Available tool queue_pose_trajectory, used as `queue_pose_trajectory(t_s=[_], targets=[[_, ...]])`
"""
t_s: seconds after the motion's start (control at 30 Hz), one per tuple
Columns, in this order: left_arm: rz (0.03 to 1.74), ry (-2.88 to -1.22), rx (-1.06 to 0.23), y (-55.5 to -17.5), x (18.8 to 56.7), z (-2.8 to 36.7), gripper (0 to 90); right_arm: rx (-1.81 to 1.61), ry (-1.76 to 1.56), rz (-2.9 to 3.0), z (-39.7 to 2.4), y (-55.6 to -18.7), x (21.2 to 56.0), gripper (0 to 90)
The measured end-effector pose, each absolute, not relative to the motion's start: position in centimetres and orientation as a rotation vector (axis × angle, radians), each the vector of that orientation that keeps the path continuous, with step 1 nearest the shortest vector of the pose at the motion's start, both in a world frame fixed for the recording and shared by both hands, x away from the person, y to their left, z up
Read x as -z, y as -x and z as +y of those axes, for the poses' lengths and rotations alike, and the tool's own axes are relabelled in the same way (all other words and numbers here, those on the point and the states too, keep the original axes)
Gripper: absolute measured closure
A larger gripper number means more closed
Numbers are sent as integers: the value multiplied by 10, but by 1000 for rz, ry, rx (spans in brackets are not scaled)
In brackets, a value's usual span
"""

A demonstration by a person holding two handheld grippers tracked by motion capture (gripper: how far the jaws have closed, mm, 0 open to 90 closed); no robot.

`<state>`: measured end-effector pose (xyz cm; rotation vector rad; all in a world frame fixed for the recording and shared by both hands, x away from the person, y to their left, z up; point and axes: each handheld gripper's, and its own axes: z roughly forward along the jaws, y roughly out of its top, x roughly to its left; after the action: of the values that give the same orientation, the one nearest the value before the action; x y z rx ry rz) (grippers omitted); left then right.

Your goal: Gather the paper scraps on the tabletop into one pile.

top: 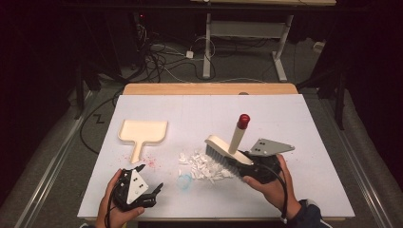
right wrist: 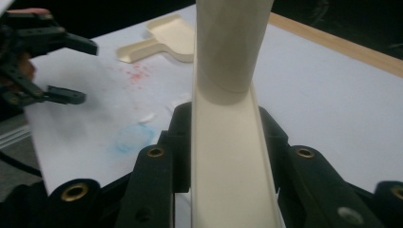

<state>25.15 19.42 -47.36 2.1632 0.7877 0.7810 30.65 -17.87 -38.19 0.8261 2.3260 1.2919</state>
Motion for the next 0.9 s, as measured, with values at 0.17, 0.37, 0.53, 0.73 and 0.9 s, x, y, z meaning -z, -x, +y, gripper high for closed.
queue_pose_trajectory(t_s=[0.17,0.37,0.53,0.73,0.9], targets=[[767,-2176,-772,-251,474,190,165,-1092,-880,2249,-201,-308,397,679],[756,-2176,-754,-253,474,189,165,-1021,-1039,2170,-196,-325,429,680],[750,-2156,-712,-254,474,191,165,-1020,-1043,2165,-165,-320,440,680],[737,-2157,-708,-254,474,190,165,-1012,-1001,2194,-121,-320,448,676],[726,-2171,-698,-255,475,187,165,-1054,-990,2167,-100,-326,446,679]])
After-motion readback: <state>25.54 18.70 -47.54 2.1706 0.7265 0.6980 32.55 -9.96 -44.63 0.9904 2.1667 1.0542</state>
